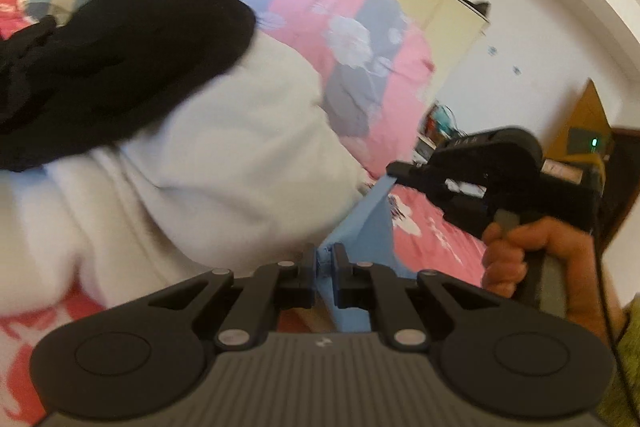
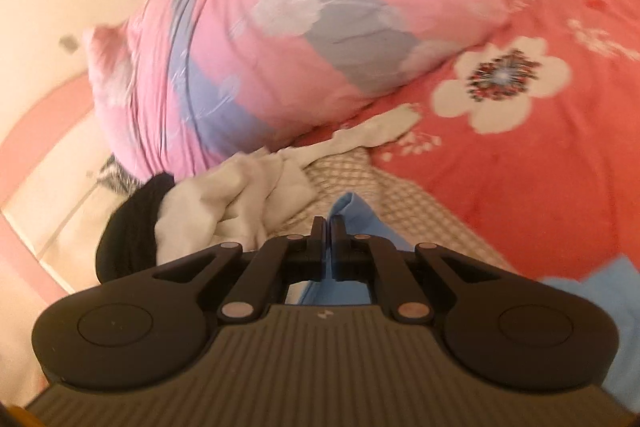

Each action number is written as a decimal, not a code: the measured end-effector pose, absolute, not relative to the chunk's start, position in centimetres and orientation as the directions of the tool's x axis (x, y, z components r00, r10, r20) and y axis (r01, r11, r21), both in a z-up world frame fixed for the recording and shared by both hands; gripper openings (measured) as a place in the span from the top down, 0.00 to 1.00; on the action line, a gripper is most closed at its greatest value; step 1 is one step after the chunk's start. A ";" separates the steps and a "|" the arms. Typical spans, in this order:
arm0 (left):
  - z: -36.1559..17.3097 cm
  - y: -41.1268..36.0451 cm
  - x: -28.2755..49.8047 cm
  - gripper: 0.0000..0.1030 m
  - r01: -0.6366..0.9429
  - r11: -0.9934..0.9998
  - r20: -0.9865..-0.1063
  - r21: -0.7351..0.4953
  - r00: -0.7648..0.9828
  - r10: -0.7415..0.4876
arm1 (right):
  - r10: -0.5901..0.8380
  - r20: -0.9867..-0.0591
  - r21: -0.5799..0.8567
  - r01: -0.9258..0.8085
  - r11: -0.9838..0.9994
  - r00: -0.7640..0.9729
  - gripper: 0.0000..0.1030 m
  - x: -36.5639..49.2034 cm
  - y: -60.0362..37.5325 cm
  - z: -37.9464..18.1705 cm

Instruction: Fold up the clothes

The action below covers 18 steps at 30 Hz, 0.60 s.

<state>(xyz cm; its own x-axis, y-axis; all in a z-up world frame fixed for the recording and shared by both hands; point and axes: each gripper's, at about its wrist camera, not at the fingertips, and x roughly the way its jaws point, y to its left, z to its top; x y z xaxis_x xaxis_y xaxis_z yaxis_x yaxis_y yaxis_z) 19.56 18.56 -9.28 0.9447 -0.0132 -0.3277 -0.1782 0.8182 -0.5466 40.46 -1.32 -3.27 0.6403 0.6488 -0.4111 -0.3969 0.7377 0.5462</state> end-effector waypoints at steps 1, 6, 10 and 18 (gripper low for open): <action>-9.3 18.9 19.5 0.92 -0.193 0.808 -0.334 -0.557 0.943 -0.004 | 0.654 -0.415 0.542 -0.406 0.736 0.633 1.00 40.6 -0.8 -3.5; -9.8 19.5 19.9 0.92 -0.259 0.782 -0.391 -0.567 0.920 0.021 | 0.657 -0.447 0.518 -0.423 0.744 0.607 0.99 41.6 0.9 -5.0; -10.2 19.7 19.9 0.84 -0.320 0.764 -0.447 -0.561 0.893 0.046 | 0.680 -0.471 0.509 -0.457 0.730 0.562 0.94 42.3 1.1 -4.8; -8.6 19.6 17.4 0.76 -0.371 0.766 -0.369 -0.526 0.910 0.188 | 0.679 -0.274 0.584 -0.443 0.680 0.681 0.62 41.4 -9.7 1.8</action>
